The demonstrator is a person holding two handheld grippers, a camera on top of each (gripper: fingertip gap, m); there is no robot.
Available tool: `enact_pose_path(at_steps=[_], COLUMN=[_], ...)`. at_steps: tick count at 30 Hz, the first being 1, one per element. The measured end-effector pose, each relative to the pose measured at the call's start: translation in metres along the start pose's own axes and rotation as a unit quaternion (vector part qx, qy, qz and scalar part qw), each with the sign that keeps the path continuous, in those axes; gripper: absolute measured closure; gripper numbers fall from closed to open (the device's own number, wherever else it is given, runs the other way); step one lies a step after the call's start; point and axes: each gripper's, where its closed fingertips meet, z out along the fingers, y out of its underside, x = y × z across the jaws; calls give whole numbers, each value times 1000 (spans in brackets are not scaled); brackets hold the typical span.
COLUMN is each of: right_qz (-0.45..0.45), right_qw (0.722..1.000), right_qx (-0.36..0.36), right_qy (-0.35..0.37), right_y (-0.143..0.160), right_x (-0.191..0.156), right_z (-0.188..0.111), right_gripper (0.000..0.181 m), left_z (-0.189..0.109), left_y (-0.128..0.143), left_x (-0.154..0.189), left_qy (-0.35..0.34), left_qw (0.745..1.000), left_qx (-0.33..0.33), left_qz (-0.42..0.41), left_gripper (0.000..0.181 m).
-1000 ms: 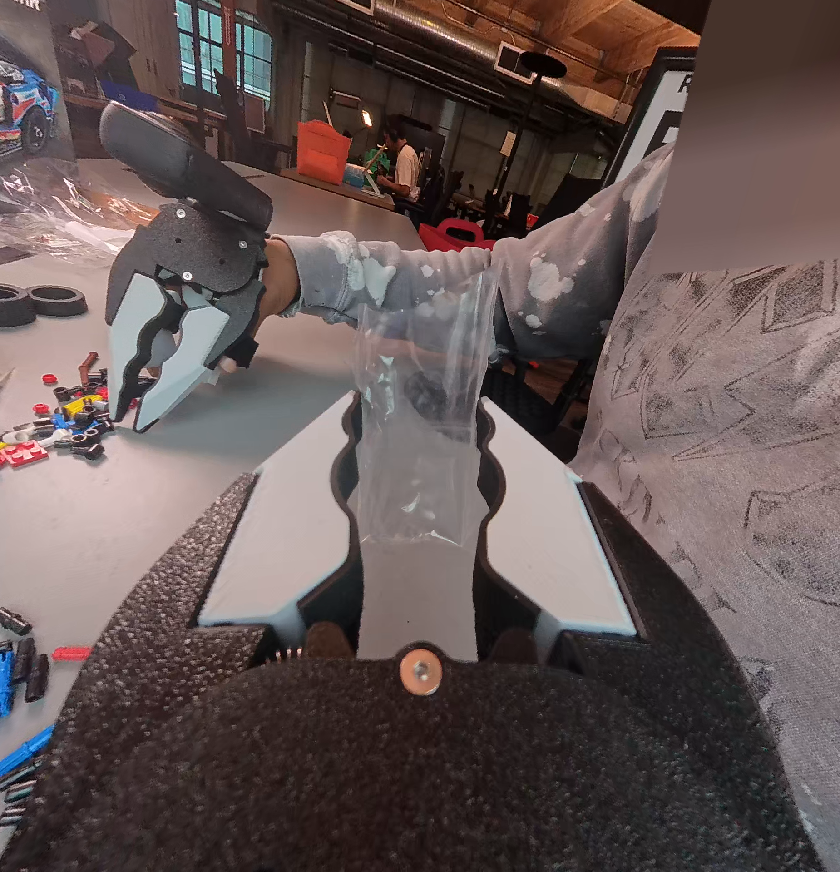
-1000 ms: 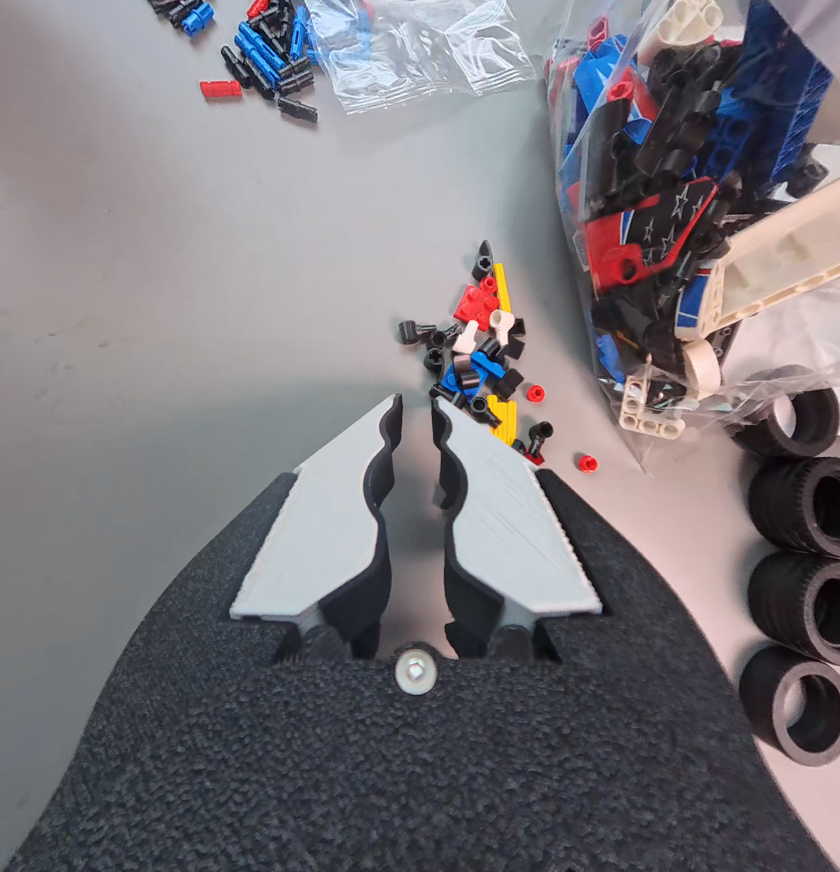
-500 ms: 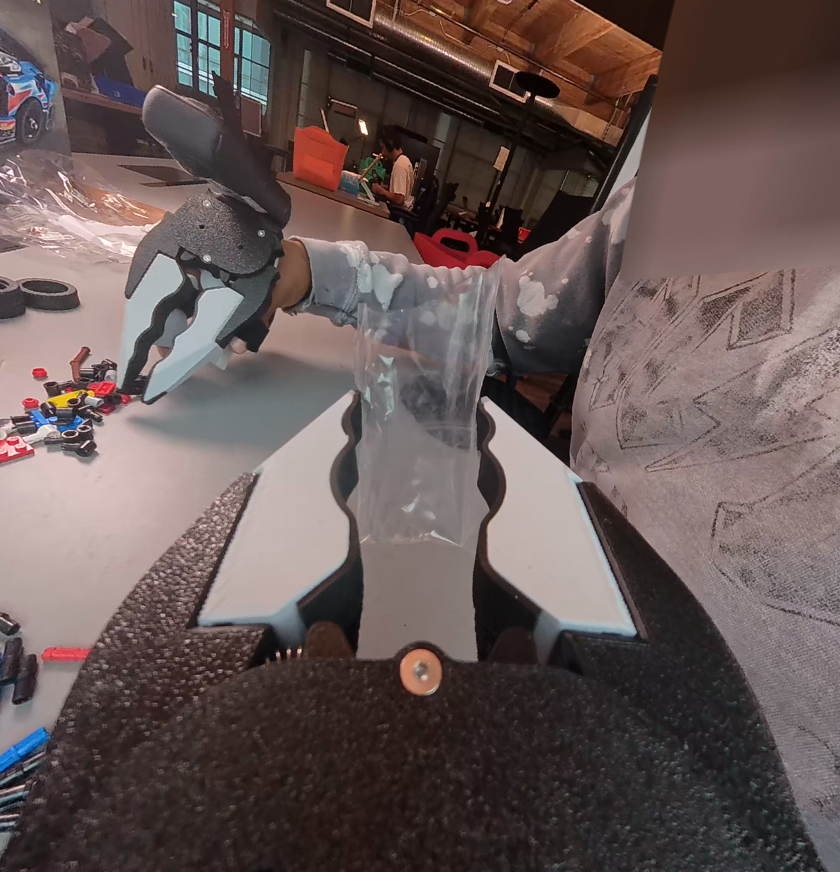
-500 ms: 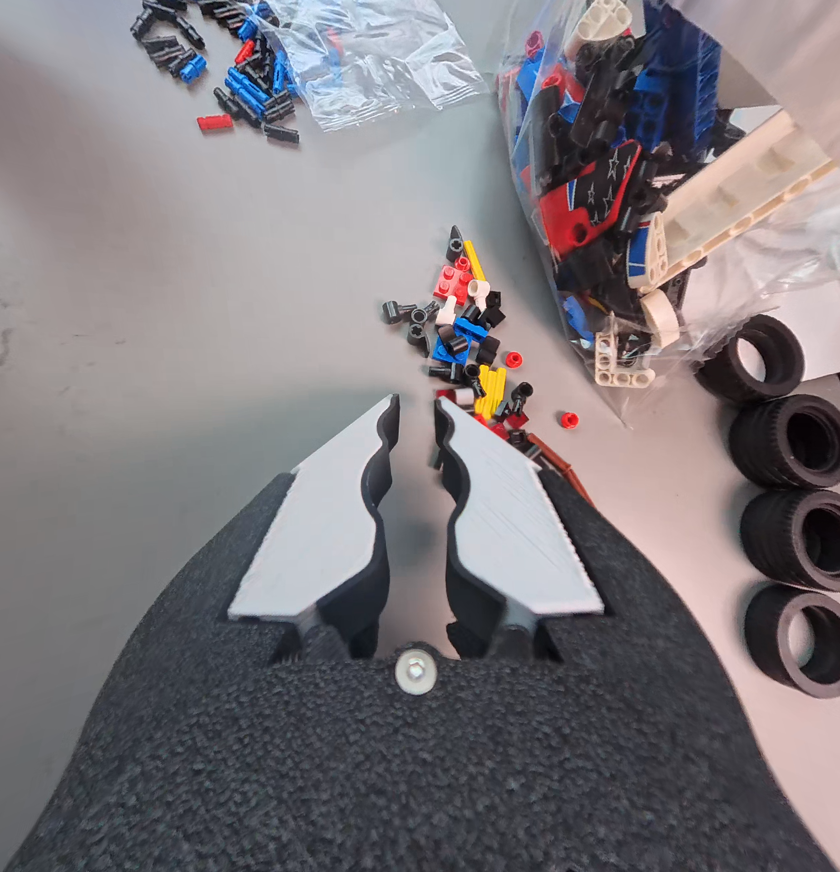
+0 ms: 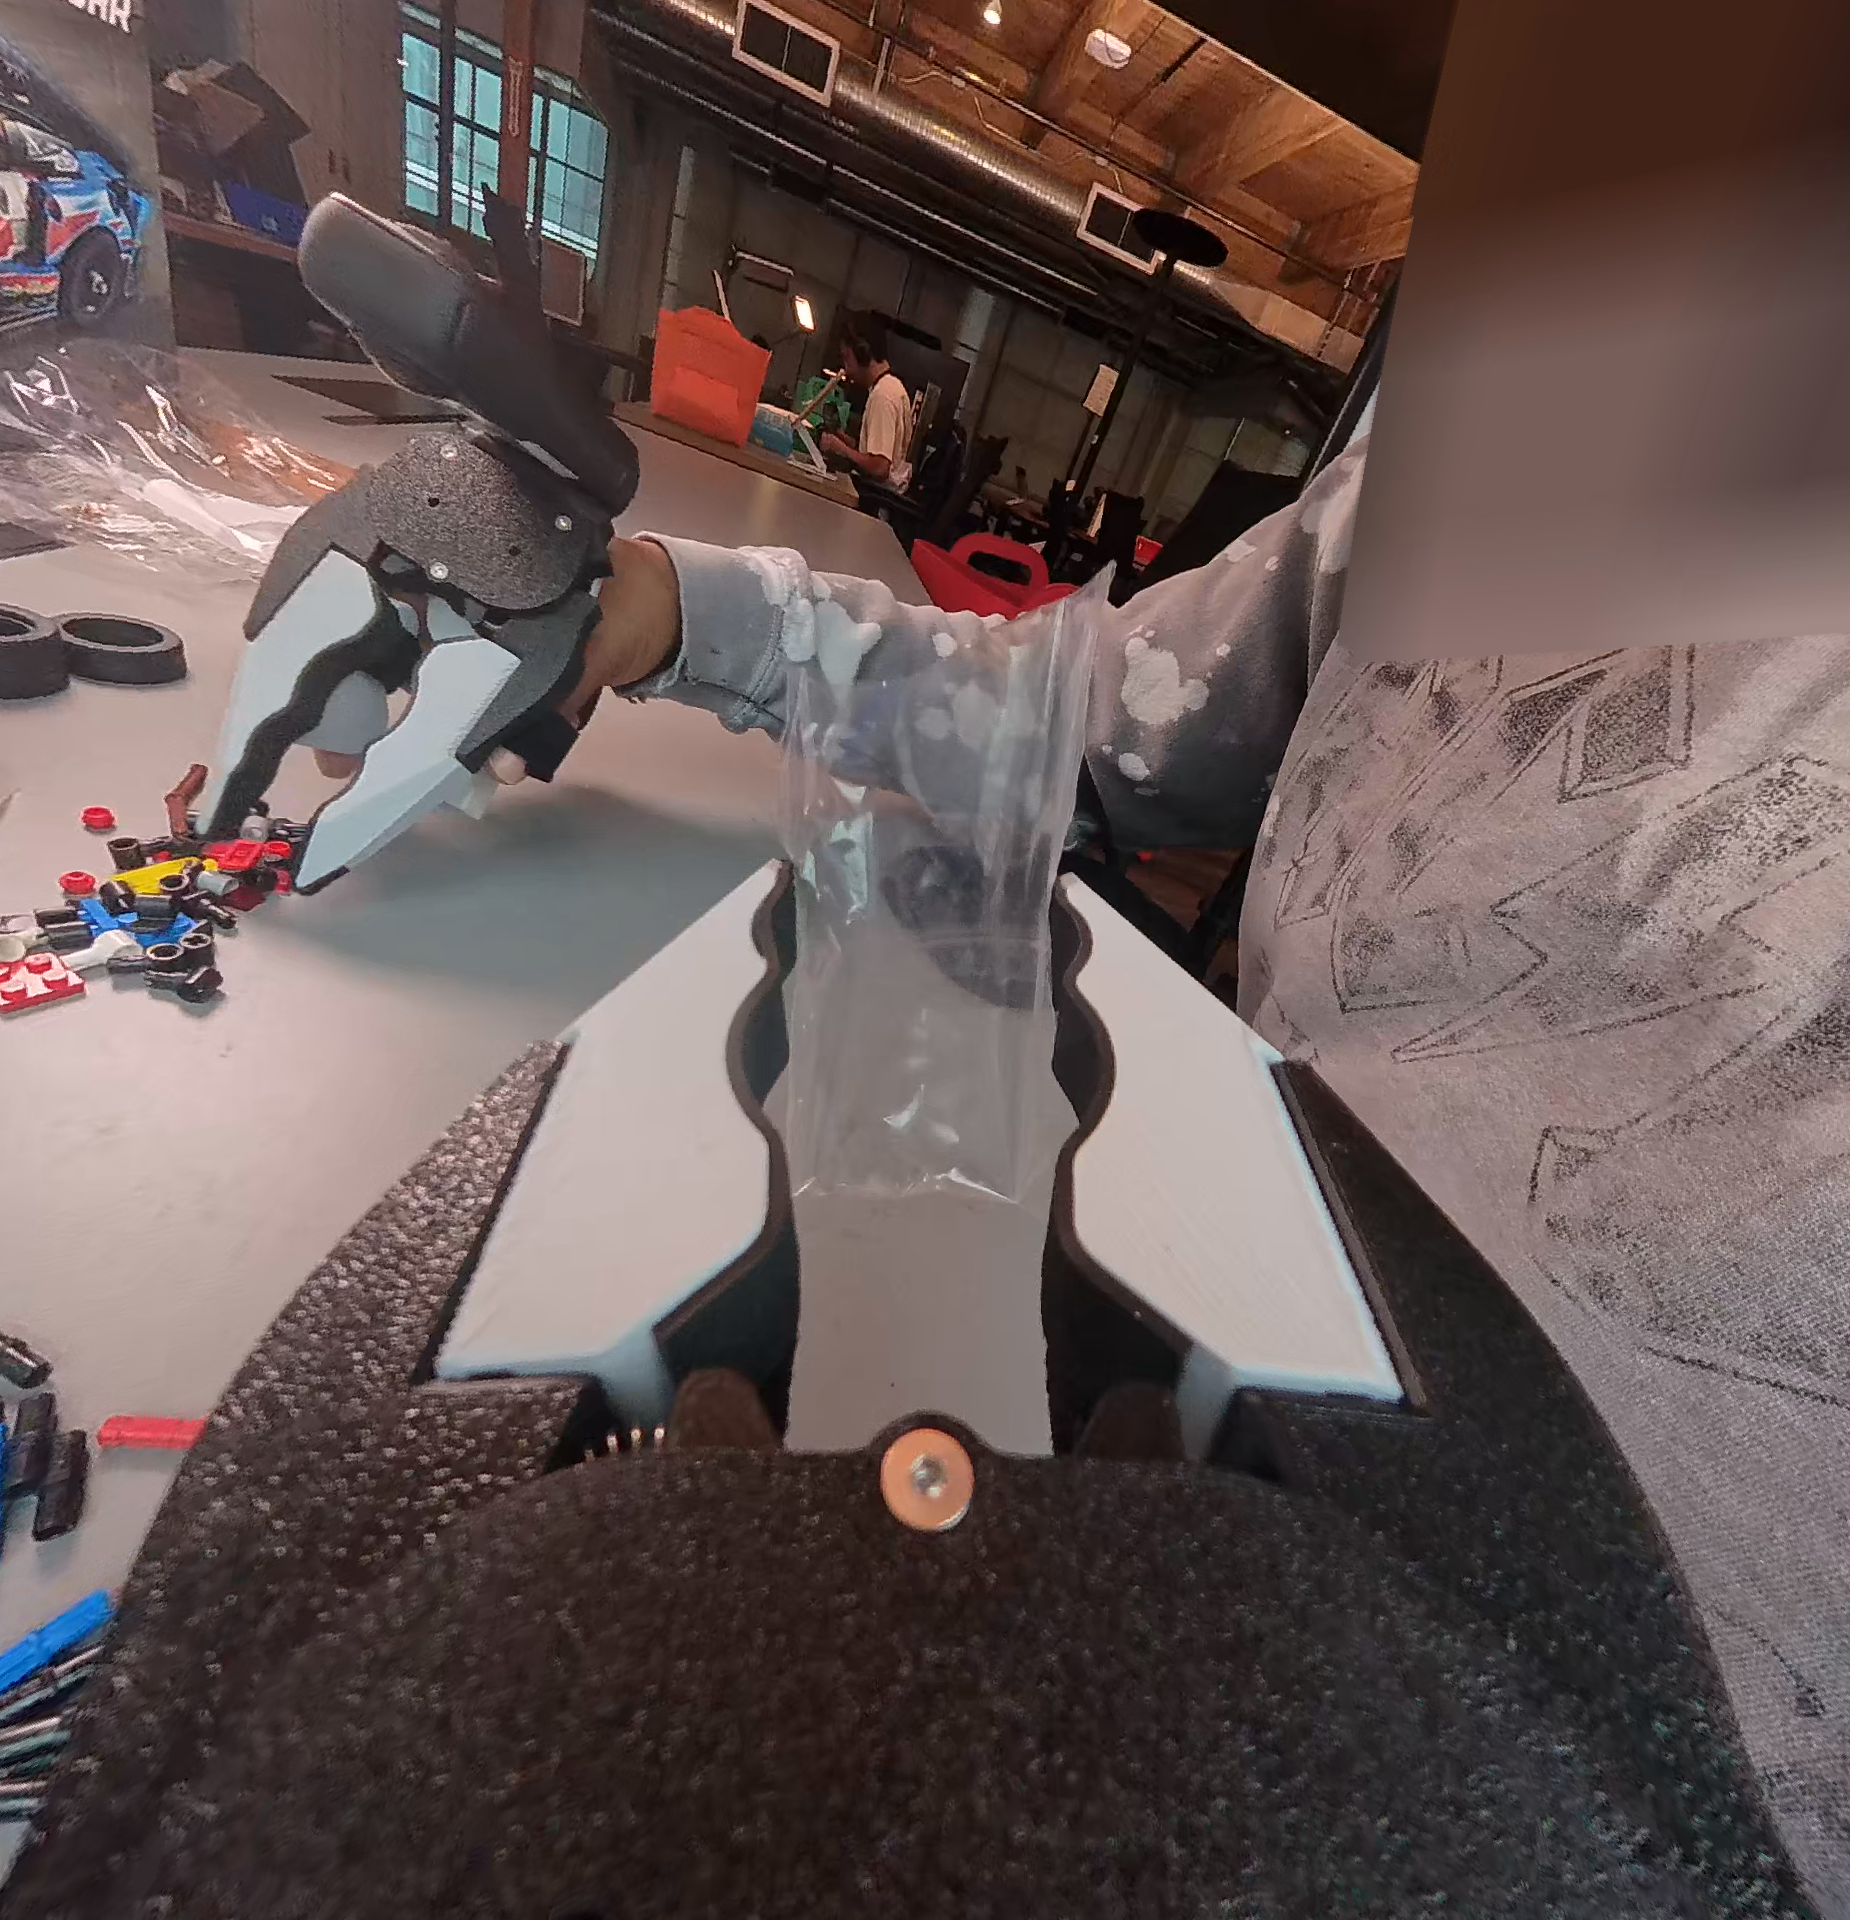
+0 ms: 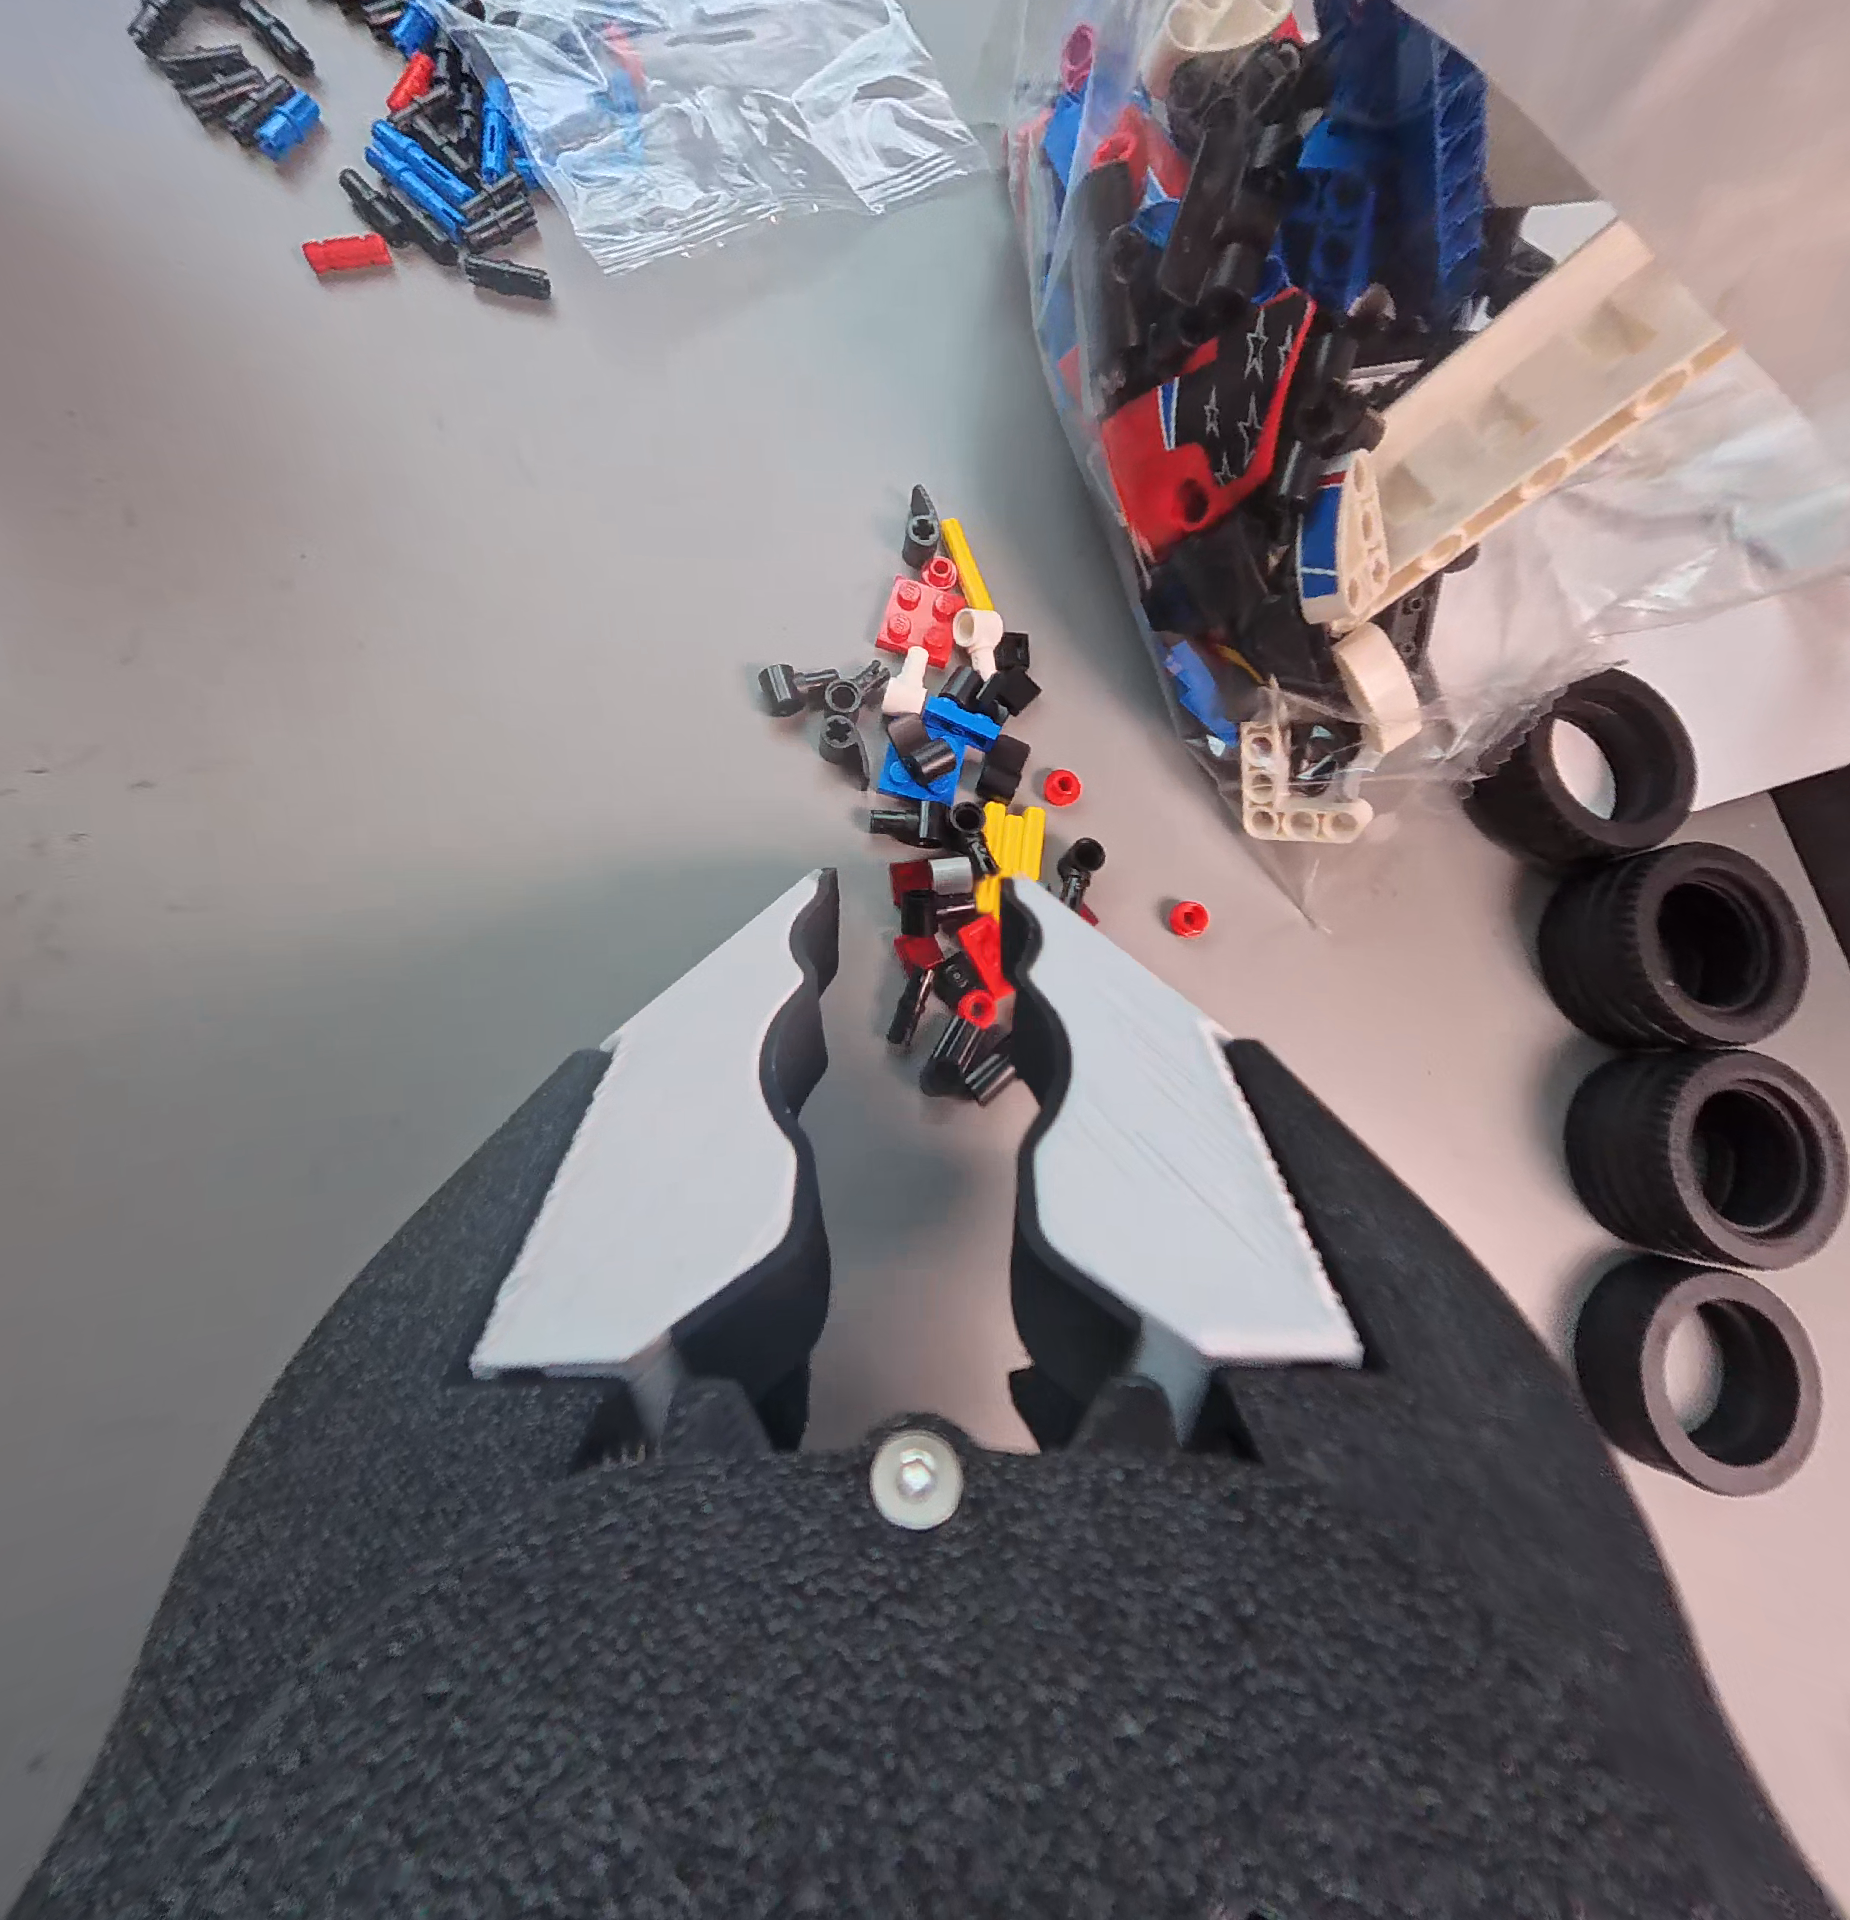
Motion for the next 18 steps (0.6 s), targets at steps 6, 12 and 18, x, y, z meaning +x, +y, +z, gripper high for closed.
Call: enact_pose_path(at_steps=[6,12,18], right_qz=[-3,-15,3], right_qw=[1000,1000,999], right_qx=[-5,12,40], right_qy=[-5,-19,-33], right_y=[0,-1,10], right_x=[2,-3,-7], right_z=[7,-1,-26], right_gripper=[155,171,153], left_z=[-1,-3,-3], left_y=[-1,-3,-4], left_x=[-1,-2,-3], left_qy=[0,-1,1], left_qw=[1000,1000,1000], left_qx=[4,10,13], left_qz=[-3,-9,-14], left_gripper=[135,135,135])
